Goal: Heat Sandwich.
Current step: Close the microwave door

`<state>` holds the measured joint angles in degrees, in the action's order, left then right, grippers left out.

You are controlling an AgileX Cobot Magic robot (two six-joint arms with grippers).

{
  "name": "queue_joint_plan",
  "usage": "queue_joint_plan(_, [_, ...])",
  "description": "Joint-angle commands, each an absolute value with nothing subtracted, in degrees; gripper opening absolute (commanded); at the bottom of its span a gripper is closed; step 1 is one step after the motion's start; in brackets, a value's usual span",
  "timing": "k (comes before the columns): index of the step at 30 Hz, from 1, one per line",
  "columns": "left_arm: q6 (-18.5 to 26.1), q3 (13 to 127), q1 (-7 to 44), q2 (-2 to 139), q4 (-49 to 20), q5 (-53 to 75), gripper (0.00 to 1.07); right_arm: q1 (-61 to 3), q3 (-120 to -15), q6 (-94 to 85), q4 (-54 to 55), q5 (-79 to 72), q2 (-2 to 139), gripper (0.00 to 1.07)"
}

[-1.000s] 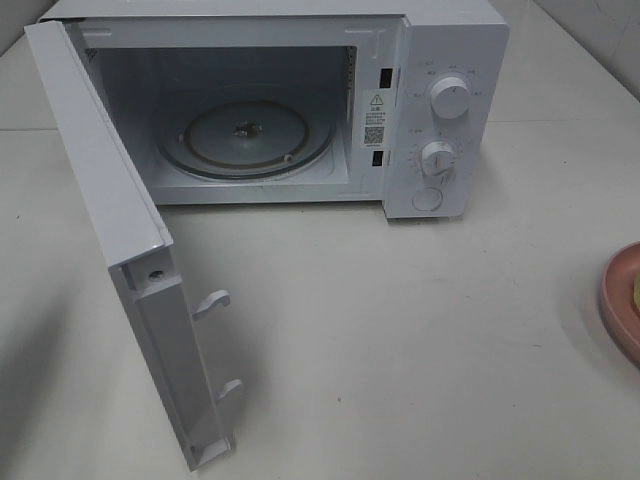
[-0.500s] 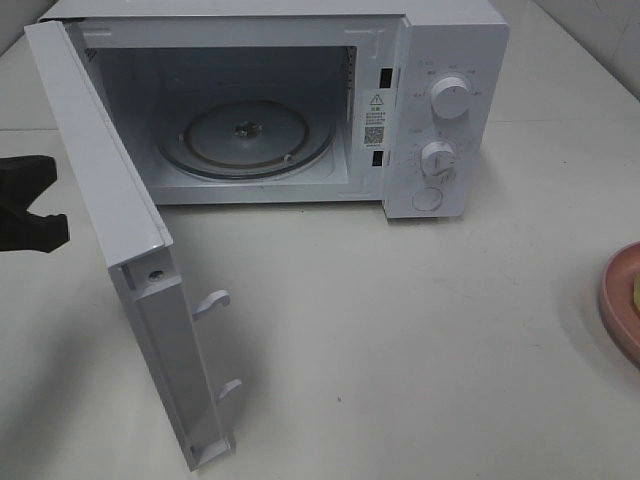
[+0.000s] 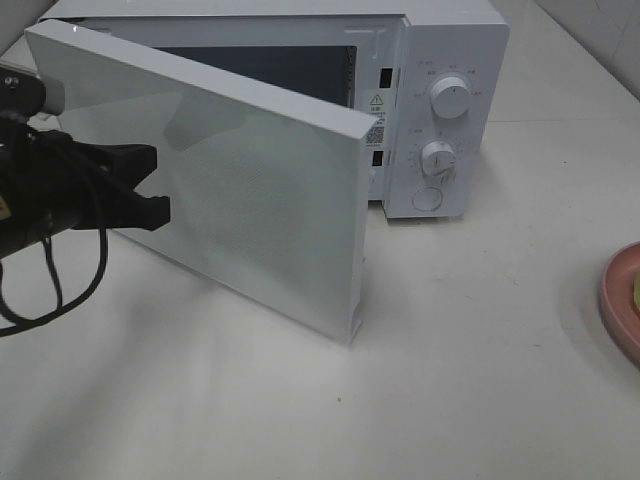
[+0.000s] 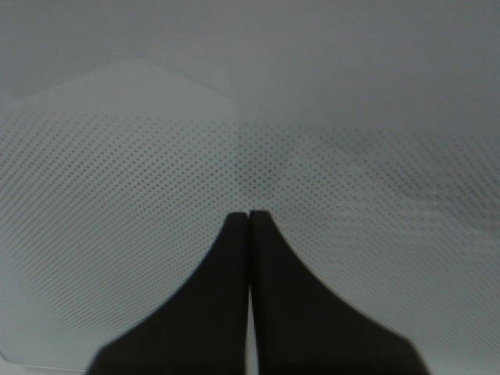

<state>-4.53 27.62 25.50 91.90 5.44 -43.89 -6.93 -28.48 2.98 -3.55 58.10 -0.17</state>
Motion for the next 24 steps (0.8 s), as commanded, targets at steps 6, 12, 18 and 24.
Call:
queue_joint_plan(6, [-3.04,34.15,30.60,96.37,0.00,-44.18,0.00,-6.70,-28.42,2.23,-3.55,57.12,-1.83,0.76])
queue_joint_plan(12, [-0.74,40.28,34.61,100.55,-4.24,-43.09,0.00,-6.70,-28.42,2.23,-3.55,57.12,-1.83,0.76])
queue_joint_plan(18, [1.09,46.58,37.30,103.93,-5.50,-40.85,0.00,-6.70,-28.42,2.23,-3.55,57.12,-1.83,0.76])
queue_joint_plan(24, [1.09,51.62,38.85,106.80,-5.56,-39.48,0.00,-6.70,-28.42,2.23,-3.55,57.12,-1.83,0.76])
